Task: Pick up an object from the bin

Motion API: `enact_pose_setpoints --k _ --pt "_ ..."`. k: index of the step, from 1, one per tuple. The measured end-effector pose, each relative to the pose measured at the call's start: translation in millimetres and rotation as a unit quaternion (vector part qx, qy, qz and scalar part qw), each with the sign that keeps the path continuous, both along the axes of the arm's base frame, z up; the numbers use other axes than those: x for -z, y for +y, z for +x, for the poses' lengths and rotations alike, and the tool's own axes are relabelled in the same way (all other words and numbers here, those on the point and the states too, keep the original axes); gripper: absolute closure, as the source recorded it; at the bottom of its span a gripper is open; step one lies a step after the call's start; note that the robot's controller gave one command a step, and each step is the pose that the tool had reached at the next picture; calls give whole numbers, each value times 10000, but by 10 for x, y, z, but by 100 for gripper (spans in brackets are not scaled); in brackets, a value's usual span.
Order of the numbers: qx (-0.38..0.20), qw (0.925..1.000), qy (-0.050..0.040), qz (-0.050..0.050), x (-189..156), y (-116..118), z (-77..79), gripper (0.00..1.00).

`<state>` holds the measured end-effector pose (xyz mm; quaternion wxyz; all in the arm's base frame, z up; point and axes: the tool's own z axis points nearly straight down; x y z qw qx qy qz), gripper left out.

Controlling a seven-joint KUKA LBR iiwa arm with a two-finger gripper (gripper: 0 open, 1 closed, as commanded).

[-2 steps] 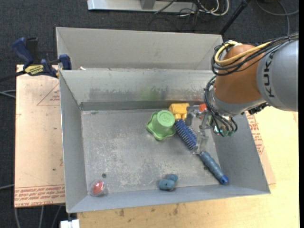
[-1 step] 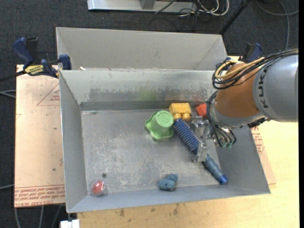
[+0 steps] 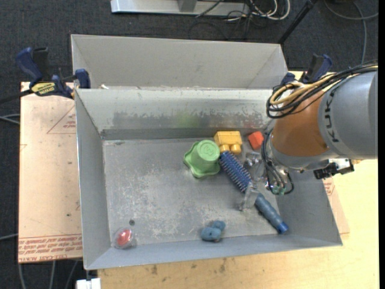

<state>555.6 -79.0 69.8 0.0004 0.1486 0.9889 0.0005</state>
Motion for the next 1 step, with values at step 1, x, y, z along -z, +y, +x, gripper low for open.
enact_pose_setpoints --k 1 --pt "512 9987 -1 -1 0 117 -49 0"
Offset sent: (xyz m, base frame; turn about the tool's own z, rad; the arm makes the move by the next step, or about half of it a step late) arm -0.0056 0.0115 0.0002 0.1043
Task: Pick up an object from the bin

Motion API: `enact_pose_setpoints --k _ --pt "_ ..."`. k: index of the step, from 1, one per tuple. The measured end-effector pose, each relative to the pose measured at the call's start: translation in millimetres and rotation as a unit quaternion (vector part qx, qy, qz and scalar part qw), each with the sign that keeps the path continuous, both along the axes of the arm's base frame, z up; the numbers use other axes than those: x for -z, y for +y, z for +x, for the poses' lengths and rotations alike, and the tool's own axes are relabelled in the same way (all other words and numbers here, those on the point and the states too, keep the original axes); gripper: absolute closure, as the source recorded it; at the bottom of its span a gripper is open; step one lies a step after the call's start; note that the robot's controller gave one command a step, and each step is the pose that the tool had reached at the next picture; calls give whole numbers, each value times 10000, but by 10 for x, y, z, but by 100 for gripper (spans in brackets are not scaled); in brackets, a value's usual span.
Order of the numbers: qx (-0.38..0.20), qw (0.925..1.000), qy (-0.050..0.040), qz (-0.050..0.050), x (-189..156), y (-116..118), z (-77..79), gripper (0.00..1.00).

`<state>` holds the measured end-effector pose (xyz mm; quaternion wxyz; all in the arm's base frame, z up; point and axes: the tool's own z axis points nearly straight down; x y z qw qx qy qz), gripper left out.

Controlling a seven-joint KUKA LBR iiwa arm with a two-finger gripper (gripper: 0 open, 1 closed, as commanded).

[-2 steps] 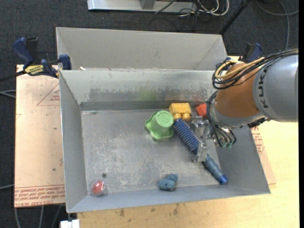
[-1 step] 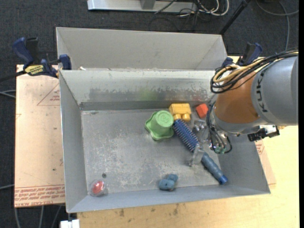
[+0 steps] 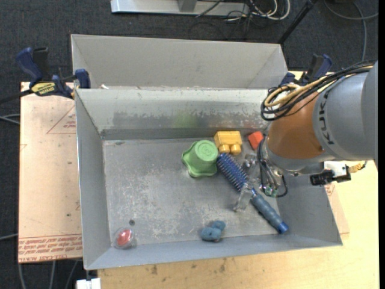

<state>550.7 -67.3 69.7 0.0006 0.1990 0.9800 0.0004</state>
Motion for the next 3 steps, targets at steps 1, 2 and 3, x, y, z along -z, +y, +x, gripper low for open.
enact_pose_setpoints --k 1,2,3 --pt "-13 10000 -1 -5 0 2 6 0" --pt "-26 10000 -1 -5 0 5 11 0" --pt "-22 10000 13 7 10 18 4 100"
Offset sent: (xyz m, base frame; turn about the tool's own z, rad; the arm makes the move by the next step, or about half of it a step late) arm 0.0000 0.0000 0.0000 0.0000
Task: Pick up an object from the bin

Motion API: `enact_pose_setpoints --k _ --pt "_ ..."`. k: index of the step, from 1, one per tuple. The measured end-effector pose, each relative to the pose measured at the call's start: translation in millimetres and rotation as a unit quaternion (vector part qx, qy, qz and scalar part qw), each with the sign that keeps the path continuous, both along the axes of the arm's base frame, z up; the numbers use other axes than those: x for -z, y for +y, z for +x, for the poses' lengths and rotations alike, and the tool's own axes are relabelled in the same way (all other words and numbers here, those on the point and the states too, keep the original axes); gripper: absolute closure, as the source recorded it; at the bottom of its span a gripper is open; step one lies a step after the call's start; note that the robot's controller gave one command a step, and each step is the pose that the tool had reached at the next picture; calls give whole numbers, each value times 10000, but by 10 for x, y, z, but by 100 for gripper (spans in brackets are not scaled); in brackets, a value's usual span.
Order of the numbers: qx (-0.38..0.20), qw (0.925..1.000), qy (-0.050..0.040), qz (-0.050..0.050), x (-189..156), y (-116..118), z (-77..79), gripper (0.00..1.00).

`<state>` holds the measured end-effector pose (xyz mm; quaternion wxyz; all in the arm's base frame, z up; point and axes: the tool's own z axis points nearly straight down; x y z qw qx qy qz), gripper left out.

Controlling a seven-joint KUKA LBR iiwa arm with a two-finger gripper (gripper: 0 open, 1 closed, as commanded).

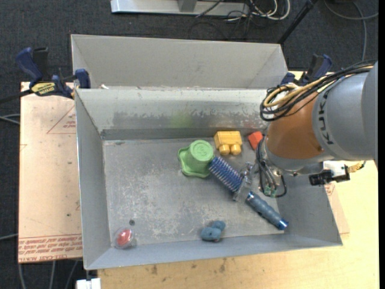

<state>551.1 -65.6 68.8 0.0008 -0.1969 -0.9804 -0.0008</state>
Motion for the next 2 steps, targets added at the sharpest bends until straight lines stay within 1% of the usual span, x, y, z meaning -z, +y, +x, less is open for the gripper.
enact_pose_setpoints --k 1,2 --pt "-12 10000 -51 -11 -825 5 22 100" --pt "-26 10000 -40 -9 -1297 9 37 100"
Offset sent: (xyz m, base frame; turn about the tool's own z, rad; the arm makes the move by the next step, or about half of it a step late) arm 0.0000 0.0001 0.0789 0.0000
